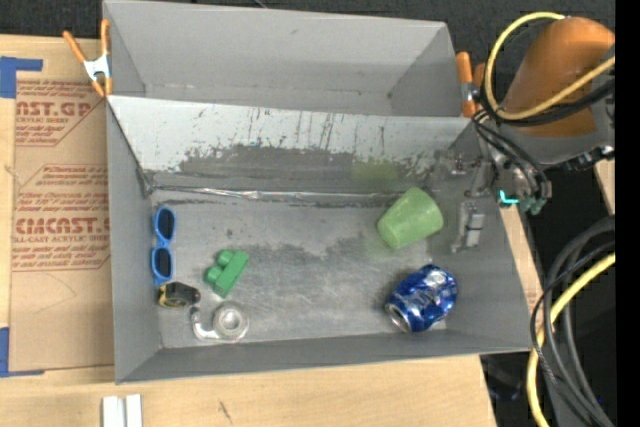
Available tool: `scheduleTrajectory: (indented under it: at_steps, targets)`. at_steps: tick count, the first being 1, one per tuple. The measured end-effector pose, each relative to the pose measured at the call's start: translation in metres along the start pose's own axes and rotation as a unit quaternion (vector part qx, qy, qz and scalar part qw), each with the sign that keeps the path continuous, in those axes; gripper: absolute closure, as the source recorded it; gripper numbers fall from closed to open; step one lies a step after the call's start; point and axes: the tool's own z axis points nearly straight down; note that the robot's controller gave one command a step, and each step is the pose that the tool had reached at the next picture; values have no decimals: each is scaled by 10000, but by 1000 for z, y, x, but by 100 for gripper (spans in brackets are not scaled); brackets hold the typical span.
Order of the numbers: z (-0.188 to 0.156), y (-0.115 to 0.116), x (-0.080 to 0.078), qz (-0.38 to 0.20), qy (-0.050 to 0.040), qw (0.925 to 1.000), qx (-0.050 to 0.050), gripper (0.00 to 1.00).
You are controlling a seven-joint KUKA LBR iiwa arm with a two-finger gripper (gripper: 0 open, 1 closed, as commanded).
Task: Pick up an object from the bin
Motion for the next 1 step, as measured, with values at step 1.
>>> scheduleTrajectory:
  at_steps: [1]
  targets:
    - [77, 13, -4, -180, -158, 9997, 29, 0]
